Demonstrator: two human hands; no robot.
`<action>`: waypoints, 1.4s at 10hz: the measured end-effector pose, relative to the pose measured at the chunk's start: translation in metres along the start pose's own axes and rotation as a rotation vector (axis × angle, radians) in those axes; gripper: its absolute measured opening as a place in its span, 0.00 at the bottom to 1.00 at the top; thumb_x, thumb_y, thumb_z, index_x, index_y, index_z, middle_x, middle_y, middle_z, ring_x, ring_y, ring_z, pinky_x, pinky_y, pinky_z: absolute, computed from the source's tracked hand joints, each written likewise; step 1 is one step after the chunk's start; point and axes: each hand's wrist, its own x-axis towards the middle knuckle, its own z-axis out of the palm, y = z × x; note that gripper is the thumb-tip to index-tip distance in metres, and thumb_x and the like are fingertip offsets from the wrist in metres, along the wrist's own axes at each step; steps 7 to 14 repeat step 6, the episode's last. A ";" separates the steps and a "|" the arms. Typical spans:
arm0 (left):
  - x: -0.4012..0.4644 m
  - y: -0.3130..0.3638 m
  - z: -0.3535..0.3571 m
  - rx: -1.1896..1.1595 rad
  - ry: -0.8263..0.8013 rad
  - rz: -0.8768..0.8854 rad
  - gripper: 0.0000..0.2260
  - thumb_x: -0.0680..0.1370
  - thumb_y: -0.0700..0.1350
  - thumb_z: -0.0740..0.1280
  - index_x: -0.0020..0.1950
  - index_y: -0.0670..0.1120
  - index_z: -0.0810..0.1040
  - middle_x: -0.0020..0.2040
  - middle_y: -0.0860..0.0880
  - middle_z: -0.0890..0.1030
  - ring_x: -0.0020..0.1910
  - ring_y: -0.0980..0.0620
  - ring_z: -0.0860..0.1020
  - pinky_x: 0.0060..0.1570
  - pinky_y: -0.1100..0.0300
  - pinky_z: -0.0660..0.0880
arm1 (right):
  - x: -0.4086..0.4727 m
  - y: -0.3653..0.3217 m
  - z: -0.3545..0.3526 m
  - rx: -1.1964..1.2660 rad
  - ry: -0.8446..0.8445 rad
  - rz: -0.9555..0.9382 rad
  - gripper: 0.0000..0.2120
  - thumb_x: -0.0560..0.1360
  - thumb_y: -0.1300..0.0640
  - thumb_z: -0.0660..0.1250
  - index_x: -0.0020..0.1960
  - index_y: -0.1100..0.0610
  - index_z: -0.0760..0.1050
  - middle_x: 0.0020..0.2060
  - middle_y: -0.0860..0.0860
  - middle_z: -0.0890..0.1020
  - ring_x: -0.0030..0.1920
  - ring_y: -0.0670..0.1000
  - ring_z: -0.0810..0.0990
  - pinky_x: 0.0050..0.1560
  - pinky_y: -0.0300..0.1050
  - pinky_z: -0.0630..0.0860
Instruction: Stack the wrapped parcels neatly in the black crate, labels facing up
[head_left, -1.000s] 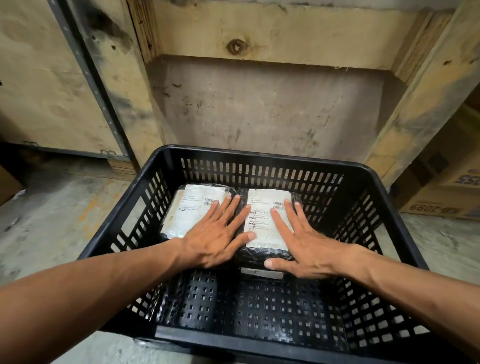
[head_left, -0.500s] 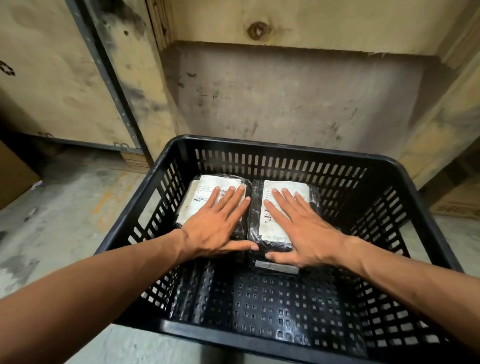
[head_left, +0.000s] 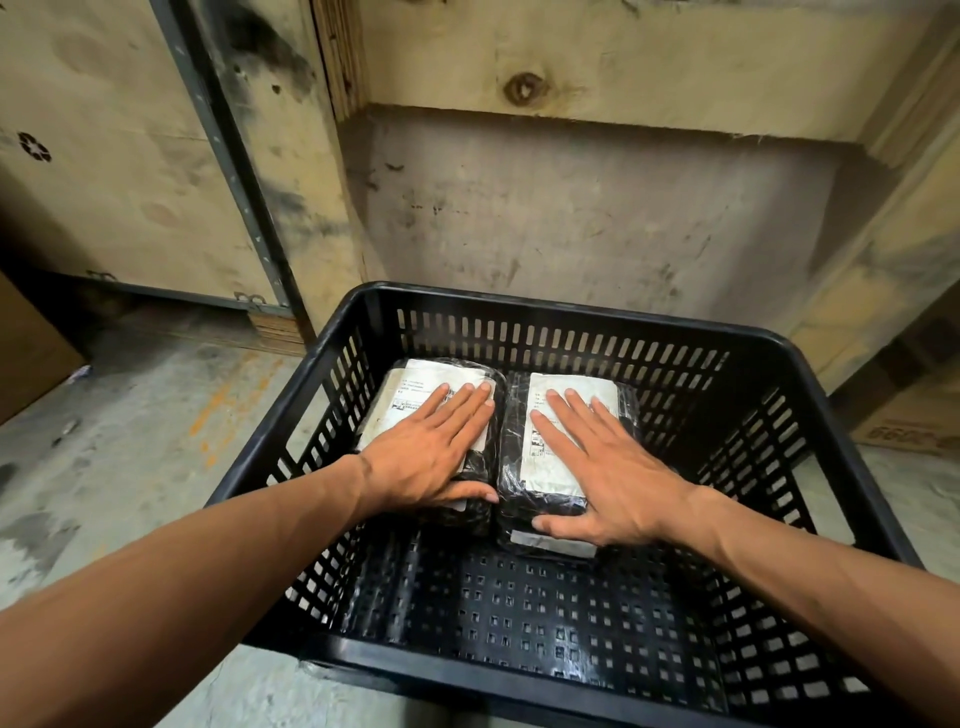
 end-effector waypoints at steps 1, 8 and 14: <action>0.001 -0.001 0.001 -0.015 0.002 -0.002 0.49 0.75 0.77 0.38 0.81 0.41 0.36 0.81 0.41 0.36 0.81 0.44 0.36 0.74 0.49 0.29 | 0.000 0.000 -0.002 -0.003 -0.006 0.000 0.58 0.72 0.19 0.49 0.84 0.53 0.28 0.81 0.57 0.27 0.80 0.56 0.23 0.81 0.57 0.31; -0.006 0.006 -0.032 -0.075 -0.179 -0.003 0.49 0.77 0.75 0.49 0.81 0.43 0.32 0.80 0.43 0.30 0.80 0.45 0.33 0.76 0.48 0.29 | -0.021 -0.007 -0.018 0.055 -0.079 0.007 0.59 0.71 0.17 0.52 0.82 0.49 0.25 0.80 0.57 0.26 0.80 0.56 0.25 0.82 0.58 0.33; -0.006 0.006 -0.032 -0.075 -0.179 -0.003 0.49 0.77 0.75 0.49 0.81 0.43 0.32 0.80 0.43 0.30 0.80 0.45 0.33 0.76 0.48 0.29 | -0.021 -0.007 -0.018 0.055 -0.079 0.007 0.59 0.71 0.17 0.52 0.82 0.49 0.25 0.80 0.57 0.26 0.80 0.56 0.25 0.82 0.58 0.33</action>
